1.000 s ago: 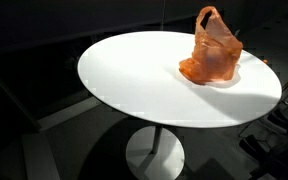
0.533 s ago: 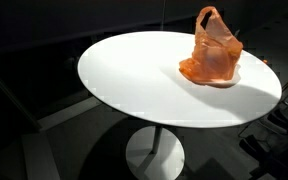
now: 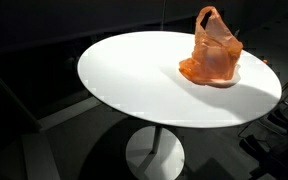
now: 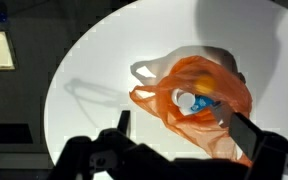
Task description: Remove the white and orange bottle from the plastic bag and put it on the table
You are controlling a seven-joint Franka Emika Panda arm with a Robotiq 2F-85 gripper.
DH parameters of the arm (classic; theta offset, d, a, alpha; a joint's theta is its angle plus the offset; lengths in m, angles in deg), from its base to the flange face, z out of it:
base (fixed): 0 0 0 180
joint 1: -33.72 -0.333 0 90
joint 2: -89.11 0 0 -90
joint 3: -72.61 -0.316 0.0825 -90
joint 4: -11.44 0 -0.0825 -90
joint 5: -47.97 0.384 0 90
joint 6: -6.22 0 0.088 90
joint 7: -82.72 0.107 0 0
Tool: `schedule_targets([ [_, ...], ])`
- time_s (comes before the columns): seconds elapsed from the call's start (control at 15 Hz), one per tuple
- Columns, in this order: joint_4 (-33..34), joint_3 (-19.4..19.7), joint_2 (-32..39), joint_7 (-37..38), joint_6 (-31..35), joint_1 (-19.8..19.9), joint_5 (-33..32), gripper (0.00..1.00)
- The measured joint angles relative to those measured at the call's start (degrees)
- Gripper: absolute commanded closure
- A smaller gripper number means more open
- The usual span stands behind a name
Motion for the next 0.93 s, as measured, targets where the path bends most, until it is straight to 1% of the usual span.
schedule_targets([
  [0.2,-0.2,-1.0,2.5,1.4,1.5,0.0,0.0,0.0],
  [0.4,-0.5,-2.2,6.5,5.0,4.3,0.1,0.0,0.0],
  [0.67,-0.7,-3.5,12.2,10.3,9.2,0.3,0.0,0.0],
  [0.93,-0.6,-4.1,17.0,12.7,14.8,0.3,0.0,0.0],
])
